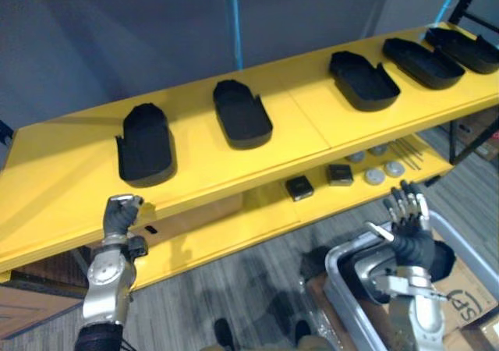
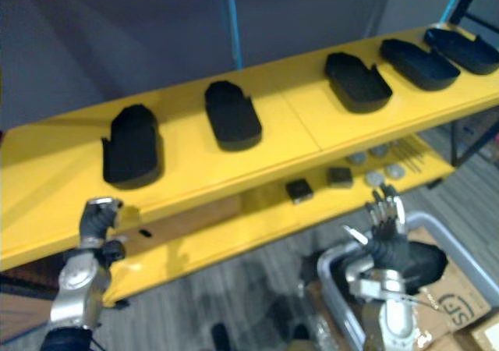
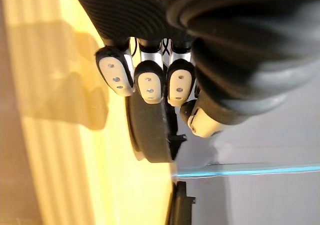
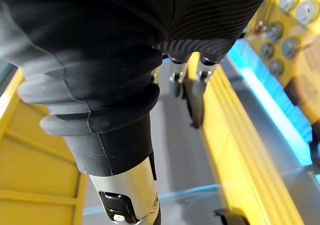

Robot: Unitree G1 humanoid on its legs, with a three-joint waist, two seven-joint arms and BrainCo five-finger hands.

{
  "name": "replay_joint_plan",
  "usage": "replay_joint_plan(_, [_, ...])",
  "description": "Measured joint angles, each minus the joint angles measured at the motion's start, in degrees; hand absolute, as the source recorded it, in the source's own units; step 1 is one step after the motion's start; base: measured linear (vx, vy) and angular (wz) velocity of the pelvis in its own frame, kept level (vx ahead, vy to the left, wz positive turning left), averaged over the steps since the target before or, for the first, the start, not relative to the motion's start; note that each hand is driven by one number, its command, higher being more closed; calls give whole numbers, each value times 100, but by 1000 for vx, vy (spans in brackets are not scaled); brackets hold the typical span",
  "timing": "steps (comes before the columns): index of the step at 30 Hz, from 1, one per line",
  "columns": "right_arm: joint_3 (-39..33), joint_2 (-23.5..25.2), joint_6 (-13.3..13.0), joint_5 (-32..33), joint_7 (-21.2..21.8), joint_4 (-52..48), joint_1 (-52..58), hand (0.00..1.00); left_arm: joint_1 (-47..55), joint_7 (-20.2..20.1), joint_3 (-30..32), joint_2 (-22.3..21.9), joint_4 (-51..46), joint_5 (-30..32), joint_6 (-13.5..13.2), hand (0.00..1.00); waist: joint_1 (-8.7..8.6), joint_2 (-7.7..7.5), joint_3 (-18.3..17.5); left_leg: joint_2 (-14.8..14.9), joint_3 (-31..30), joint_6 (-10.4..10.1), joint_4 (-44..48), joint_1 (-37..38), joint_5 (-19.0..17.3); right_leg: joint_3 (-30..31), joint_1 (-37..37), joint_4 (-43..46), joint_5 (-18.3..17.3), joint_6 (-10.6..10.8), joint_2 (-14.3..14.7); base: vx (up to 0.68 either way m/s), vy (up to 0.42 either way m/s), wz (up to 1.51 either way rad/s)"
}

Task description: Walk over and take plastic housings, then place them on the shelf

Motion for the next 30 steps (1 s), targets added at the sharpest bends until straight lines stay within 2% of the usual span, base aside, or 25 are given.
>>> replay_joint_plan(7, [13,-105,69,-3,6,0,-69,0,-224,115,-84,59,442,-7,0,100,-88,35,142,28,138,0,-2,-16,-1,156,-120,33,-14,-37,23,-20,1,-11])
replay_joint_plan(9, [11,-176,70,-2,8,-1,-97,0,-458,125,-279,227,711,-28,-6,100,-90,31,179,31,171,1,-1,-75,2,240,-220,93,-2,-21,27,1,7,-10])
replay_joint_plan(23, [10,-372,91,5,113,-20,-211,0,-1203,369,-280,464,1359,-285,-234,100,-124,-10,505,35,313,1,-1,-76,2,418,-419,317,-17,-41,25,-7,3,-5])
replay_joint_plan(26, [14,-372,101,6,112,-55,-229,0,-1268,372,-274,645,1428,-301,-237,100,-127,-21,582,40,346,0,-1,-105,2,469,-504,388,-35,-30,14,-20,4,-6])
replay_joint_plan(30, [15,-373,101,5,111,-61,-226,0,-1410,416,-269,671,1540,-472,-243,100,-125,-21,586,28,347,2,1,-153,3,479,-556,409,-25,2,-22,0,0,0])
